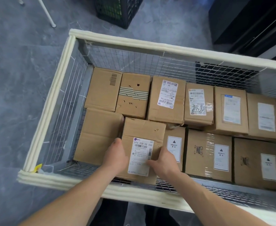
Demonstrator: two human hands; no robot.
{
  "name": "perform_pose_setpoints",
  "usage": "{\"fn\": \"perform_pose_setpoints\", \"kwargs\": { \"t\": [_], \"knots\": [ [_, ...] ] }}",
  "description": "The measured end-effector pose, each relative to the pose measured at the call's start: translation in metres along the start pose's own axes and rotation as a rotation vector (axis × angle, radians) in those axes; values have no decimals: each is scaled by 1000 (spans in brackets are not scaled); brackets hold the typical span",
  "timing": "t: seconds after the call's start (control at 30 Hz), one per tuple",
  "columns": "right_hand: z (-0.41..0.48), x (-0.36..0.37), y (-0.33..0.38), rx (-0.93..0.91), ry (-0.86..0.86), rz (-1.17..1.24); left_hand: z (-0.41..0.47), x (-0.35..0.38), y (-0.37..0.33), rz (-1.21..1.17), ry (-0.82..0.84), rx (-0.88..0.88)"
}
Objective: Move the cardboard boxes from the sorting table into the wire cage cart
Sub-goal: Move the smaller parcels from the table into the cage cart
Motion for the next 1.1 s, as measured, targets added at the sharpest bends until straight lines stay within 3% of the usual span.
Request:
{"fn": "perform_pose_setpoints", "kwargs": {
  "t": [1.1],
  "knots": [
    [50,20,9,12,9,35,49,1,14,111,53,20]
  ]
}}
Point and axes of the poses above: each hand's wrist, its own z-axis towards the middle knuckle, its own x-axis out of the palm, y = z × x, the point moved 10 cm from there along z, towards the middle knuckle, and after that the axes turned 8 degrees about y, right-handed, at the moved point
